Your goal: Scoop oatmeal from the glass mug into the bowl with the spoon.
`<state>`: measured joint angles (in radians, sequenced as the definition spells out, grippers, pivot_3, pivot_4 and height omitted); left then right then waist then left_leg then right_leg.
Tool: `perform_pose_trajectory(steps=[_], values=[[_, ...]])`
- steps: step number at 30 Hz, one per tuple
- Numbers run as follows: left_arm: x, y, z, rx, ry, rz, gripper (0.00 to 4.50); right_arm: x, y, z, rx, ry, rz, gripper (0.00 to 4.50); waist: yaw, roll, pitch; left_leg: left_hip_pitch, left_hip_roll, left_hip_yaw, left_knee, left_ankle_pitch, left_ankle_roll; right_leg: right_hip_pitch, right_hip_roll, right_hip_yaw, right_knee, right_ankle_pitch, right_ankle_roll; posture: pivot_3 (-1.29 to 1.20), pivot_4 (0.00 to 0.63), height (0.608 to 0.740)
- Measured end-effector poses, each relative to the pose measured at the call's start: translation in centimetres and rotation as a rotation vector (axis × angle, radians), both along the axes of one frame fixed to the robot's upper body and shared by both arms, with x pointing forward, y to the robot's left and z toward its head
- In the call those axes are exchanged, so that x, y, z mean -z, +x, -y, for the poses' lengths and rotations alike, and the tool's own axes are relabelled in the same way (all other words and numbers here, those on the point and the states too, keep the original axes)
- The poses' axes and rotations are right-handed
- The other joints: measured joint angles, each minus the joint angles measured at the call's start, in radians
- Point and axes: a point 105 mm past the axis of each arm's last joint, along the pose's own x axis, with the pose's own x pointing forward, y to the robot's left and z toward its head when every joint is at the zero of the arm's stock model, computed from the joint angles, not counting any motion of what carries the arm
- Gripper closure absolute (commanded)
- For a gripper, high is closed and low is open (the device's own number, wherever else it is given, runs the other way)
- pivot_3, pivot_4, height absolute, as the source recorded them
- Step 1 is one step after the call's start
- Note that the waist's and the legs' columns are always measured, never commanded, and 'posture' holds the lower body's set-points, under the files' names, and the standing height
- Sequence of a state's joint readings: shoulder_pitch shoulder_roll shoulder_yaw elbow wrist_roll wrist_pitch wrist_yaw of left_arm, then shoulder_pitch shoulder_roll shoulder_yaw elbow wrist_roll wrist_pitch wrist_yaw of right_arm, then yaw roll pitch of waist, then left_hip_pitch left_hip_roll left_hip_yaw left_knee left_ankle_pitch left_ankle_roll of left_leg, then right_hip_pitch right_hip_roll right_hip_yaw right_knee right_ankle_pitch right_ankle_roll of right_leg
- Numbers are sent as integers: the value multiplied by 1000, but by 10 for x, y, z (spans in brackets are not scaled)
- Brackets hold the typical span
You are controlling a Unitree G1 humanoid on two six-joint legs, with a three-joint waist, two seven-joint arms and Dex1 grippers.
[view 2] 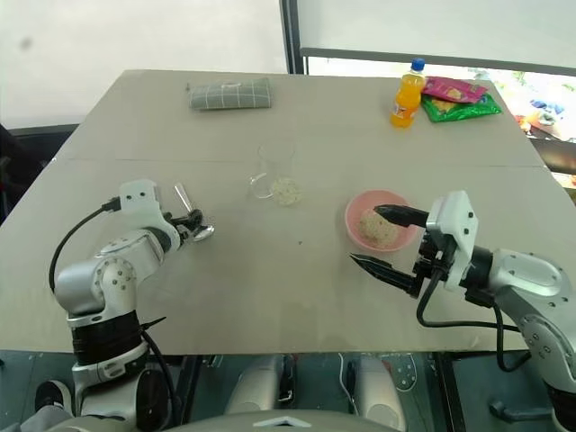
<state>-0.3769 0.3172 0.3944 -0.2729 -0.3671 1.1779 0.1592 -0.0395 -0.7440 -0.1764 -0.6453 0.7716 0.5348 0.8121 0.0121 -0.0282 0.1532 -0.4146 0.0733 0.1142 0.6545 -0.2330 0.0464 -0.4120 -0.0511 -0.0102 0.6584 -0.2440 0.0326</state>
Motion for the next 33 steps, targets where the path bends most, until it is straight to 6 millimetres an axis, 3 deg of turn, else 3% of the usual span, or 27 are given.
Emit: perform_pose_trajectory(steps=[4, 5, 6, 16, 20, 23, 26, 30, 33], values=[[2, -3, -8, -46, 26, -6, 3930, -1, 2, -1, 4, 10, 9, 0, 0, 0, 0, 0, 0, 0, 0, 0, 0, 0, 0, 0, 0, 0, 0, 0, 150, 740], [2, -3, -10, -56, 34, -7, 4316, -1, 2, -1, 7, 11, 7, 0, 0, 0, 0, 0, 0, 0, 0, 0, 0, 0, 0, 0, 0, 0, 0, 0, 150, 740], [3, -4, -13, -66, 40, -6, 4423, -1, 3, -1, 10, 12, 6, 0, 0, 1, -1, 0, 0, 0, 0, 0, 0, 0, 0, 0, 0, 0, 0, 0, 150, 740], [7, -6, -20, -74, 64, 35, 4423, -1, 6, -1, 19, 19, 10, 0, -5, 7, -4, 1, 0, 1, 0, 0, 0, 0, 0, 1, 1, 0, 0, 0, 150, 740], [1, -1, -27, -89, 57, 131, 4423, -1, 9, 0, 38, 34, 7, 0, -2, 5, -3, 0, 0, 0, 0, 0, 0, 0, 0, 0, 2, 0, -1, 0, 150, 740], [-16, 5, -25, -56, 72, 246, 4423, -3, 12, 0, 46, 35, 11, 0, 0, 1, -1, -1, 0, 0, 0, 0, 0, 0, -1, 0, 0, 0, 0, 0, 150, 740], [-56, 11, -14, 46, 114, 449, 4423, -10, 16, -2, 48, 43, 33, 0, 2, -2, 0, -2, 0, 0, 0, 0, 0, -1, -2, -1, -1, 0, 0, 0, 150, 740], [-112, 5, 23, 262, 172, 718, 4423, -16, 20, -4, 44, 93, 17, 0, 2, -2, 0, -2, 0, 1, 0, 0, 0, 0, -2, 0, -1, 0, 0, 0, 150, 740], [-135, -4, 59, 453, 223, 819, 4423, -18, 21, -7, 34, 107, 12, 0, 1, -2, 0, -2, 0, 0, 0, 0, 0, -1, -2, 0, -1, 0, 0, 0, 150, 740]])
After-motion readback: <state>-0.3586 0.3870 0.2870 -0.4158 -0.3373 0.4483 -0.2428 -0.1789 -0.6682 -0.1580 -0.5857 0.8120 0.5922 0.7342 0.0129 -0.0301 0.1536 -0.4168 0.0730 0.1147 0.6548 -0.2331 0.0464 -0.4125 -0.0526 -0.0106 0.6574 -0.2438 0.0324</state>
